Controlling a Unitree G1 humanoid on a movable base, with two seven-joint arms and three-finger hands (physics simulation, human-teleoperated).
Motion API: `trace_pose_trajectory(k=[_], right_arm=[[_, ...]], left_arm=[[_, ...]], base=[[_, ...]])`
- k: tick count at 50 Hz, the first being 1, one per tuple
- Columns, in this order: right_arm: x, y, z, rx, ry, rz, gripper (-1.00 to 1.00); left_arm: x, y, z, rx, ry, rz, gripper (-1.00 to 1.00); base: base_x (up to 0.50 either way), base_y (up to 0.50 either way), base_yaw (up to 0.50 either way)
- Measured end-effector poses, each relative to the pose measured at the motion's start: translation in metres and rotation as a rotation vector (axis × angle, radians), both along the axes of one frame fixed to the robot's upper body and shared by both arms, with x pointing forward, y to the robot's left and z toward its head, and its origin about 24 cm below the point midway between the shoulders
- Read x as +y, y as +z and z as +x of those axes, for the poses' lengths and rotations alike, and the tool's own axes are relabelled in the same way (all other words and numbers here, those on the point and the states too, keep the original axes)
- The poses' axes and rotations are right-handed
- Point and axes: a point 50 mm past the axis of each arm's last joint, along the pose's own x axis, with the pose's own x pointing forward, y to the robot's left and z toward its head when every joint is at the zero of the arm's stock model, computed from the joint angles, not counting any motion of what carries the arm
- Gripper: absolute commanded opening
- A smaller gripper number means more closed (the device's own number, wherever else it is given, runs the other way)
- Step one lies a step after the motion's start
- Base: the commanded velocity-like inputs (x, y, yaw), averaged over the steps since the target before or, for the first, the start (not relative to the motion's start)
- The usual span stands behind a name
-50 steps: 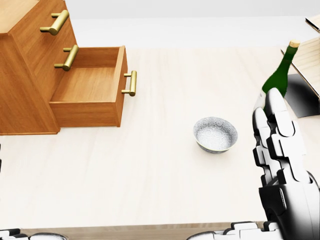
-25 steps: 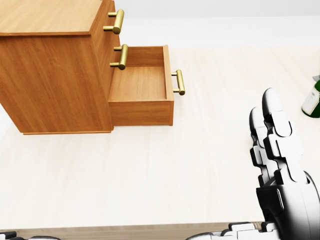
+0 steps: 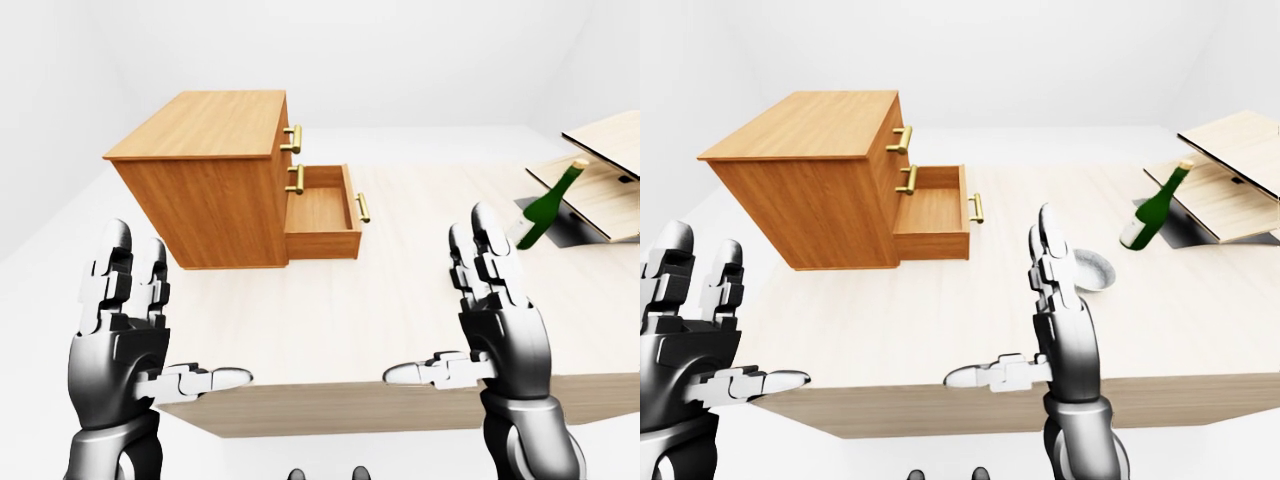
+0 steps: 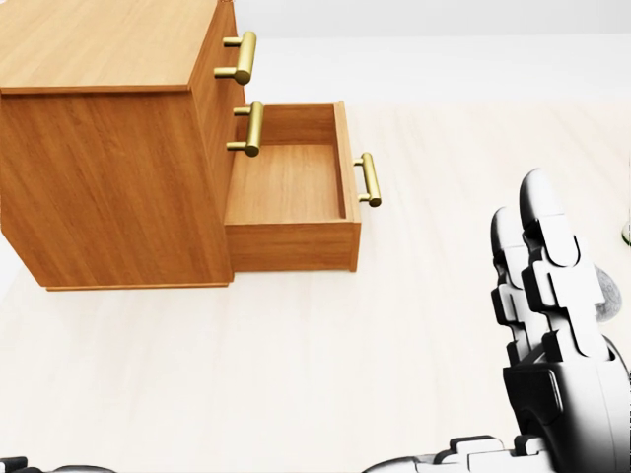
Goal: Put the bowl on top of the cabinet.
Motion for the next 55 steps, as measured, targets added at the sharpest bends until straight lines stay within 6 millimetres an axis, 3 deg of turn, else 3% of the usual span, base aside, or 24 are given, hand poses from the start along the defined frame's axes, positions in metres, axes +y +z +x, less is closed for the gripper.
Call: trace_pose_trajectory(k=[20,37,52,55], right_arm=[[0.001,0.000,0.000,-0.002,0.009,-0.001,1.00],[-0.004,-0.003,0.000,0.018,-0.004,0.019,1.00],[-0.001,0.003,-0.009,-0.003,-0.006,0.017,1.00],[-0.011,0.001,-0.018,0.025,-0.038,-0.011,1.00]], left_arm=[[0.000,0.001,0.000,-0.004,0.001,0.002,1.00],[-0.001,0.000,-0.001,0.003,-0.003,0.002,1.00],[-0.001,-0.001,0.000,0.007,-0.004,0.001,1.00],[-0.002,-0.002,0.001,0.012,-0.004,0.001,1.00]], base=[[0.49,0.26,0.00],[0.48,0.00,0.00],[0.02,0.00,0.00],[0.00,0.00,0.00]])
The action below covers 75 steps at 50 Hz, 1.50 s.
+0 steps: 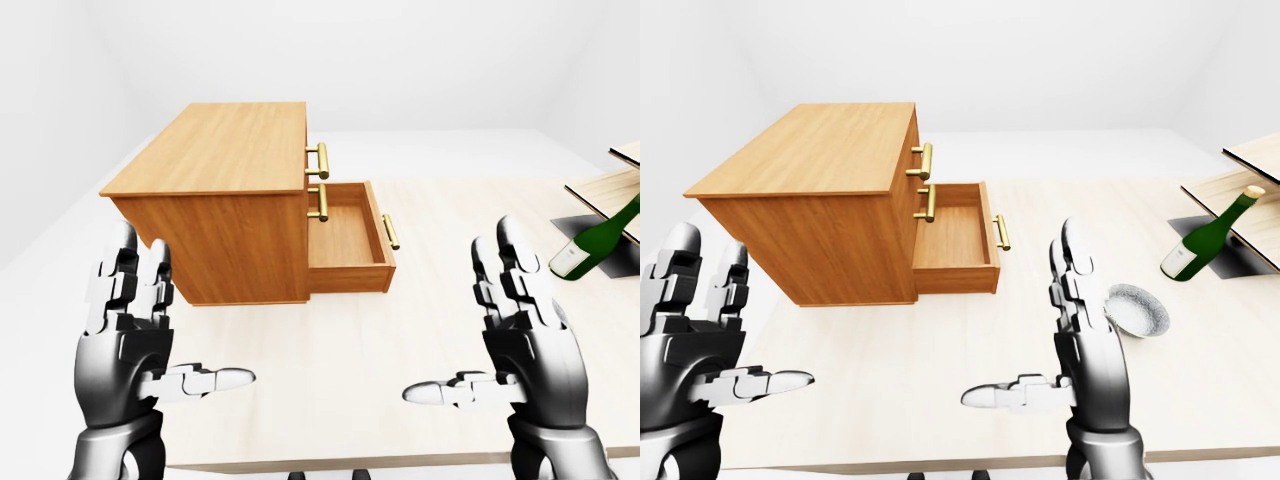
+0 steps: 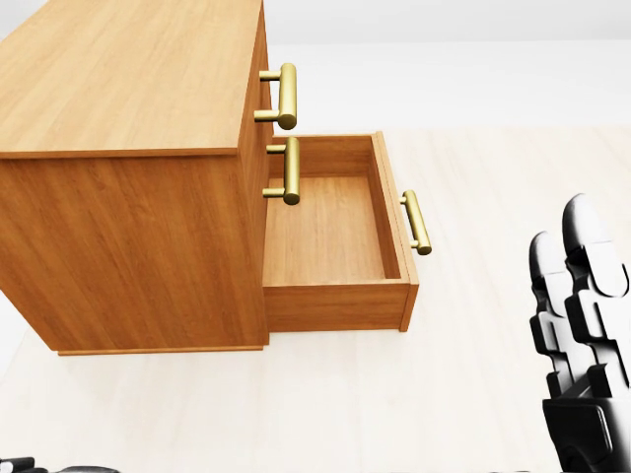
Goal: Put the bowl on top of the cabinet.
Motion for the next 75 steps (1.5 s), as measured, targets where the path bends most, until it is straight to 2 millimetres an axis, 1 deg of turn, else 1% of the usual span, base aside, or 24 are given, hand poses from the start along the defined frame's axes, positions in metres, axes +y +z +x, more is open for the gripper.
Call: trace_pose_trajectory(k=[4,5,9,14,19,22,27,31,35,41,46,51,58,63,69,75], right_arm=[[-0.015,-0.003,-0.012,0.051,-0.045,-0.036,1.00],[-0.022,-0.001,-0.014,0.051,-0.055,-0.063,1.00],[-0.049,0.019,-0.017,-0.007,-0.074,-0.167,1.00],[-0.067,0.049,-0.021,-0.093,-0.077,-0.215,1.00],[-0.073,0.075,-0.022,-0.176,-0.060,-0.235,1.00],[-0.073,0.087,-0.024,-0.219,-0.047,-0.248,1.00],[-0.071,0.100,-0.025,-0.273,-0.027,-0.301,1.00],[-0.068,0.105,-0.026,-0.311,-0.011,-0.392,1.00],[-0.062,0.108,-0.024,-0.342,0.003,-0.536,1.00],[-0.052,0.106,-0.018,-0.331,0.006,-0.824,1.00],[-0.048,0.096,-0.008,-0.236,-0.020,-1.062,1.00],[-0.054,0.086,0.006,-0.081,-0.086,-1.243,1.00],[-0.073,0.085,0.021,0.012,-0.351,-1.319,1.00],[-0.086,0.084,0.028,0.076,-0.492,-1.327,1.00],[-0.098,0.082,0.033,0.142,-0.597,-1.312,1.00],[-0.107,0.077,0.037,0.201,-0.640,-1.284,1.00]], left_arm=[[-0.001,-0.001,0.000,0.007,-0.002,0.000,1.00],[-0.001,-0.001,0.000,0.008,-0.001,0.000,1.00],[-0.001,-0.001,0.000,0.007,0.001,0.000,1.00],[-0.001,-0.001,0.000,0.007,0.002,0.000,1.00],[-0.001,-0.001,0.000,0.007,0.002,0.000,1.00],[-0.001,-0.001,0.000,0.008,0.002,0.000,1.00],[-0.001,-0.001,0.000,0.008,0.003,0.000,1.00],[-0.001,-0.001,-0.001,0.007,0.004,0.000,1.00],[-0.001,-0.001,-0.001,0.006,0.006,0.000,1.00],[0.000,0.000,-0.001,0.001,0.008,0.000,1.00],[0.000,0.000,-0.001,0.000,0.009,-0.001,1.00],[0.000,0.001,-0.001,-0.002,0.010,-0.001,1.00],[0.000,0.000,0.000,0.001,0.009,-0.002,1.00],[0.000,0.000,0.000,0.002,0.009,-0.002,1.00],[0.000,-0.001,0.000,0.004,0.008,-0.002,1.00],[0.000,-0.001,0.000,0.007,0.006,-0.002,1.00]], base=[[0.00,0.00,0.00],[0.00,0.00,0.00],[0.00,0.00,0.00],[0.00,0.00,0.00],[0.00,0.00,0.00],[0.00,0.00,0.00],[0.00,0.00,0.00],[0.00,0.00,0.00],[0.00,0.00,0.00],[0.00,0.00,0.00],[0.00,0.00,0.00],[0.00,0.00,0.00],[0.00,0.00,0.00],[0.00,0.00,0.00],[0.00,0.00,0.00],[0.00,0.00,0.00]])
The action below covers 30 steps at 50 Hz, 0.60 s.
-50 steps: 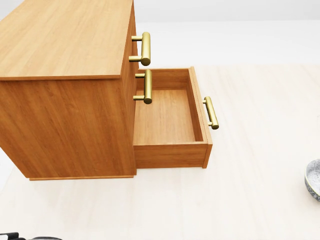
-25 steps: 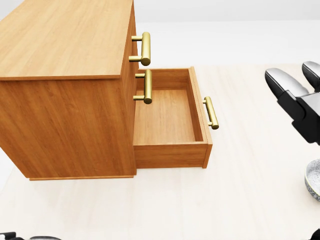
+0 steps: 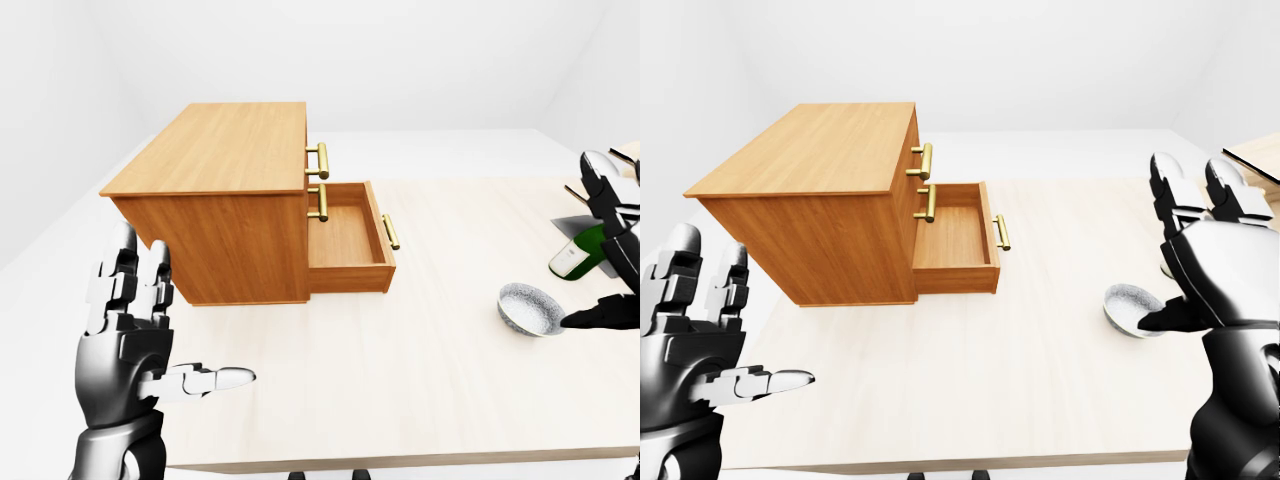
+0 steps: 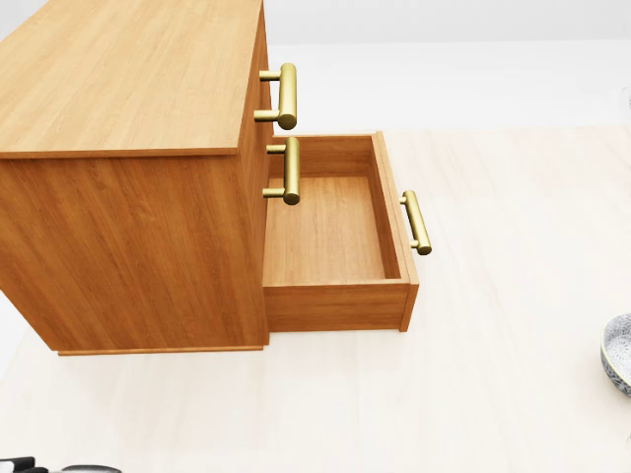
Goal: Put the bowl on top of the cabinet.
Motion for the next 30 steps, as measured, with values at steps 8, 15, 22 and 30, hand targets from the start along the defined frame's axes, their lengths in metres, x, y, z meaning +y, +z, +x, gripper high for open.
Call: trace_pose_trajectory(k=[8,15,22,30], right_arm=[[-0.009,-0.009,0.005,0.029,-0.034,0.054,1.00],[-0.015,-0.023,0.009,0.075,-0.029,0.126,1.00],[-0.022,-0.034,0.010,0.113,-0.030,0.191,1.00],[-0.026,-0.040,0.010,0.128,-0.027,0.232,1.00]], left_arm=[[-0.001,-0.001,0.000,0.004,-0.002,0.000,1.00],[-0.001,-0.001,0.000,0.005,-0.002,0.000,1.00],[-0.001,-0.002,0.000,0.010,-0.004,0.001,1.00],[-0.002,-0.002,-0.001,0.013,-0.006,0.001,1.00]], base=[[0.00,0.00,0.00],[0.00,0.00,0.00],[0.00,0.00,0.00],[0.00,0.00,0.00]])
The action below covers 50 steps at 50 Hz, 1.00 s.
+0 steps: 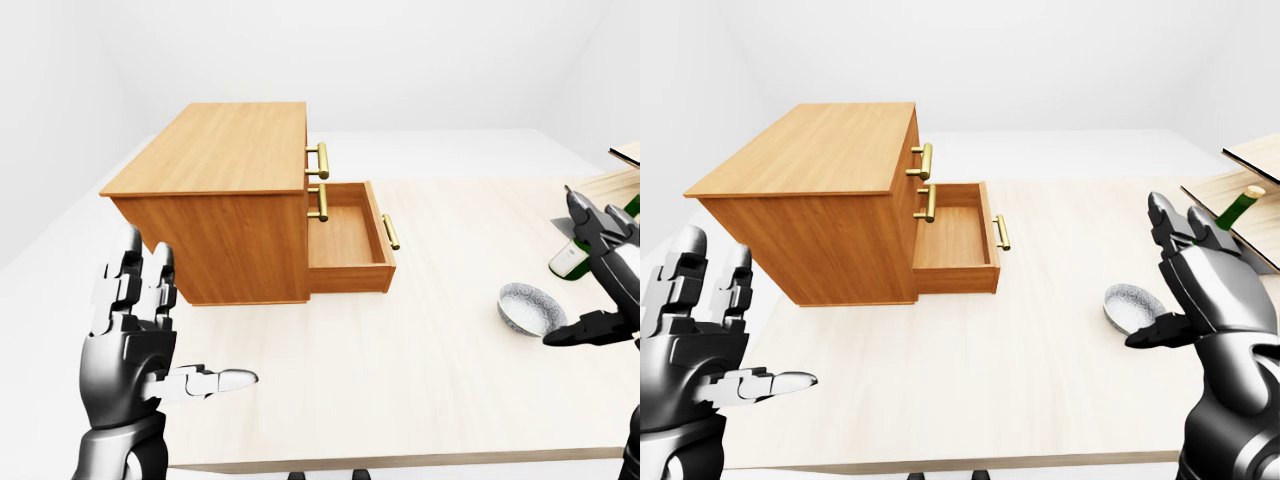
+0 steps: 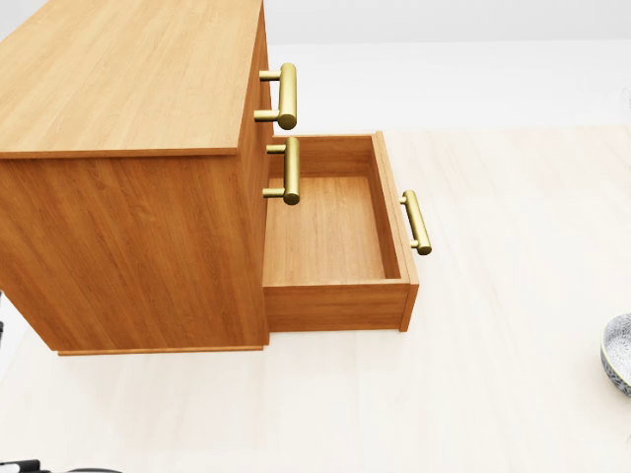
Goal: Put the bowl on top of the cabinet.
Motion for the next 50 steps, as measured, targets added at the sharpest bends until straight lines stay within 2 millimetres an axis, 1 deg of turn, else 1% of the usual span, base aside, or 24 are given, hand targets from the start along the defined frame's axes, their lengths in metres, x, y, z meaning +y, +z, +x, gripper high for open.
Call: trace_pose_trajectory(k=[10,28,42,50], right_arm=[[-0.004,0.000,0.001,0.003,0.001,0.016,1.00],[-0.026,-0.001,0.014,0.045,-0.002,0.067,1.00],[-0.037,-0.017,0.022,0.107,0.006,0.148,1.00],[-0.041,-0.030,0.026,0.154,0.008,0.199,1.00]], left_arm=[[0.000,0.000,0.000,0.002,-0.001,0.000,1.00],[-0.001,-0.003,0.002,0.017,-0.003,-0.002,1.00],[0.000,-0.004,0.002,0.019,-0.002,-0.003,1.00],[0.000,-0.004,0.002,0.018,-0.001,-0.003,1.00]], base=[[0.00,0.00,0.00],[0.00,0.00,0.00],[0.00,0.00,0.00],[0.00,0.00,0.00]])
